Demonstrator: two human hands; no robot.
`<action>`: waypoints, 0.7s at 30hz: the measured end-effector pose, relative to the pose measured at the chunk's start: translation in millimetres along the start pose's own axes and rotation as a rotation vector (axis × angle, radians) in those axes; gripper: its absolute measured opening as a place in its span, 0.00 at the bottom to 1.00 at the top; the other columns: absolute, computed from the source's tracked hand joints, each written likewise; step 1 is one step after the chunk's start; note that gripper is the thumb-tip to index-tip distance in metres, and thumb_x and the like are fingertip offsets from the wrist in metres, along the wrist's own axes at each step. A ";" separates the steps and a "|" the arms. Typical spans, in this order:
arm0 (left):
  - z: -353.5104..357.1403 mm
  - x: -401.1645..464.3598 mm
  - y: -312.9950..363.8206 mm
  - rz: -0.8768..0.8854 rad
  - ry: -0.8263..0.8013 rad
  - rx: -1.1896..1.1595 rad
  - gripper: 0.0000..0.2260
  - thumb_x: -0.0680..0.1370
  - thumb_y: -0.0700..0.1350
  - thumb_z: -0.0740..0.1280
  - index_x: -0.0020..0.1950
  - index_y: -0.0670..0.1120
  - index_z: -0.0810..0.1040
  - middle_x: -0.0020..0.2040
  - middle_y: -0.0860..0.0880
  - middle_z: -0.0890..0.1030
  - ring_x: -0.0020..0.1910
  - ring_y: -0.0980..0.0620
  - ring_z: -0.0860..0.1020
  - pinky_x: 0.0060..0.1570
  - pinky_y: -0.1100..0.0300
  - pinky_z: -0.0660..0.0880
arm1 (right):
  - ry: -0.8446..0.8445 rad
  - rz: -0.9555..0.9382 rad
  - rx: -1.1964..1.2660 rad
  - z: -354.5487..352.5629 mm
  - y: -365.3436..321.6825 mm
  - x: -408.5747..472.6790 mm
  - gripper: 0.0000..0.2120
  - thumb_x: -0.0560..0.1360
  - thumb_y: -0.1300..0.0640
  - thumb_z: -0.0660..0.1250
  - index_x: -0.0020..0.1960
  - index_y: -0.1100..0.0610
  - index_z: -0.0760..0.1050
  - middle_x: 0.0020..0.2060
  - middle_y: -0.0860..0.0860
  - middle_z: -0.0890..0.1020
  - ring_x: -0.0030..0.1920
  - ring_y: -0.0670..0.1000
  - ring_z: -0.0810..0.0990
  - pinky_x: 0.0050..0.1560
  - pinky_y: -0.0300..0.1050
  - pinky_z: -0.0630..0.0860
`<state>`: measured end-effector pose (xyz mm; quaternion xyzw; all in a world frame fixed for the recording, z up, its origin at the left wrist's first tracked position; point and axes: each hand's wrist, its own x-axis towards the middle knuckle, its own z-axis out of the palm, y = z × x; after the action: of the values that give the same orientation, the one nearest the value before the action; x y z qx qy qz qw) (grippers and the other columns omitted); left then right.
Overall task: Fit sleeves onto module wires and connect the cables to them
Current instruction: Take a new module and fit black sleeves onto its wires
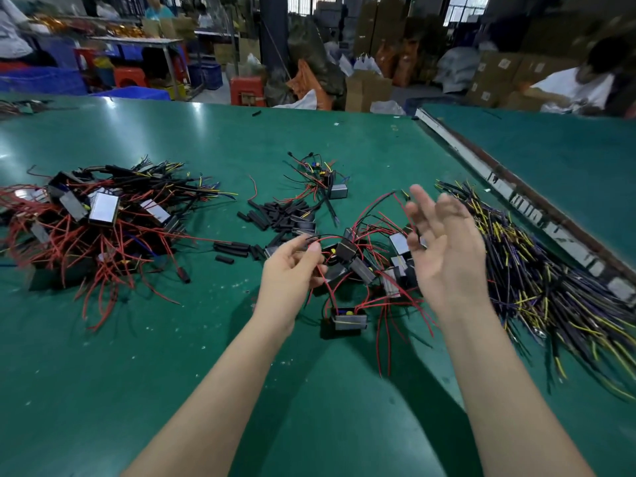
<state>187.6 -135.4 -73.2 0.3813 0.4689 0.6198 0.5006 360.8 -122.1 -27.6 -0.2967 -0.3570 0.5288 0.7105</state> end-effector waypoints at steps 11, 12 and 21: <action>1.1 -2.1 -1.7 0.090 -0.039 0.108 0.13 0.78 0.36 0.65 0.62 0.43 0.74 0.41 0.46 0.75 0.31 0.61 0.76 0.32 0.69 0.72 | -0.153 -0.050 -0.975 -16.6 19.3 12.0 0.03 0.77 0.50 0.67 0.47 0.49 0.78 0.38 0.42 0.82 0.44 0.42 0.80 0.51 0.40 0.73; 1.3 -2.4 -1.9 0.102 -0.047 0.096 0.13 0.78 0.35 0.65 0.61 0.44 0.74 0.39 0.46 0.74 0.30 0.62 0.76 0.31 0.69 0.72 | -0.201 -0.067 -0.933 -13.1 17.6 9.2 0.06 0.78 0.51 0.66 0.43 0.49 0.78 0.32 0.41 0.81 0.37 0.39 0.78 0.44 0.33 0.72; -1.2 0.7 -9.3 0.062 -0.036 0.045 0.07 0.77 0.37 0.67 0.51 0.49 0.79 0.34 0.50 0.79 0.28 0.59 0.76 0.27 0.68 0.72 | -0.012 0.026 0.247 -21.5 -22.3 12.6 0.14 0.79 0.51 0.60 0.40 0.51 0.80 0.24 0.44 0.70 0.25 0.41 0.65 0.24 0.33 0.55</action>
<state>188.8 -134.5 -82.4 0.4181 0.4615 0.6173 0.4808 392.8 -116.8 -19.6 -0.2085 -0.2897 0.5796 0.7325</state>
